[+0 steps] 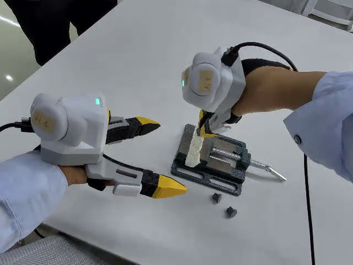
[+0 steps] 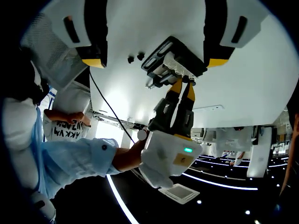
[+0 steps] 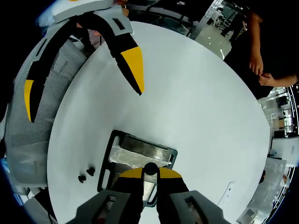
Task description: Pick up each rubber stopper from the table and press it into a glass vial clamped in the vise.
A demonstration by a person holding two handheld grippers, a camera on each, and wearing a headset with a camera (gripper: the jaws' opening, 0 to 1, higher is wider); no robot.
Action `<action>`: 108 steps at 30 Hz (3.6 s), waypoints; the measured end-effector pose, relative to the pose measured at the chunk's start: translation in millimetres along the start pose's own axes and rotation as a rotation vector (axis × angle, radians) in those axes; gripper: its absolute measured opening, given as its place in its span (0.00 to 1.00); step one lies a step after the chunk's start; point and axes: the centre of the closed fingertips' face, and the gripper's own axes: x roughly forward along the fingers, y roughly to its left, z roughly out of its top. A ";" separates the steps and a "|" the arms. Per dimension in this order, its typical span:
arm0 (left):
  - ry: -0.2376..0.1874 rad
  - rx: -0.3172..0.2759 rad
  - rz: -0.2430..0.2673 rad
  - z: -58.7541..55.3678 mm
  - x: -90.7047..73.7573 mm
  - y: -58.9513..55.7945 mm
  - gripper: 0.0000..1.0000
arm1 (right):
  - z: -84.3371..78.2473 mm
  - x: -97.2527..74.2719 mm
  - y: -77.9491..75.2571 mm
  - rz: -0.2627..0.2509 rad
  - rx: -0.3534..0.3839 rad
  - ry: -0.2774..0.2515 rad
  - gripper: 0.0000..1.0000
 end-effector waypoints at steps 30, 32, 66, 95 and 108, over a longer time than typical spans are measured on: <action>-0.004 -0.009 0.000 -0.6 1.2 -0.4 0.82 | -3.3 -13.5 -4.0 0.017 0.207 -0.138 0.01; -0.004 -0.010 0.001 -0.9 1.3 -0.2 0.82 | -1.6 -12.2 -3.0 0.021 0.210 -0.140 0.01; -0.005 -0.024 -0.002 -3.5 1.2 -0.4 0.81 | 0.4 -2.4 -1.1 0.010 0.165 -0.081 0.00; -0.001 -0.026 -0.004 -4.8 2.2 -1.1 0.81 | -1.2 0.0 -0.9 0.021 0.159 -0.026 0.00; -0.001 -0.033 0.001 -6.1 1.6 -0.2 0.81 | -0.5 1.7 -2.4 0.050 0.183 0.002 0.00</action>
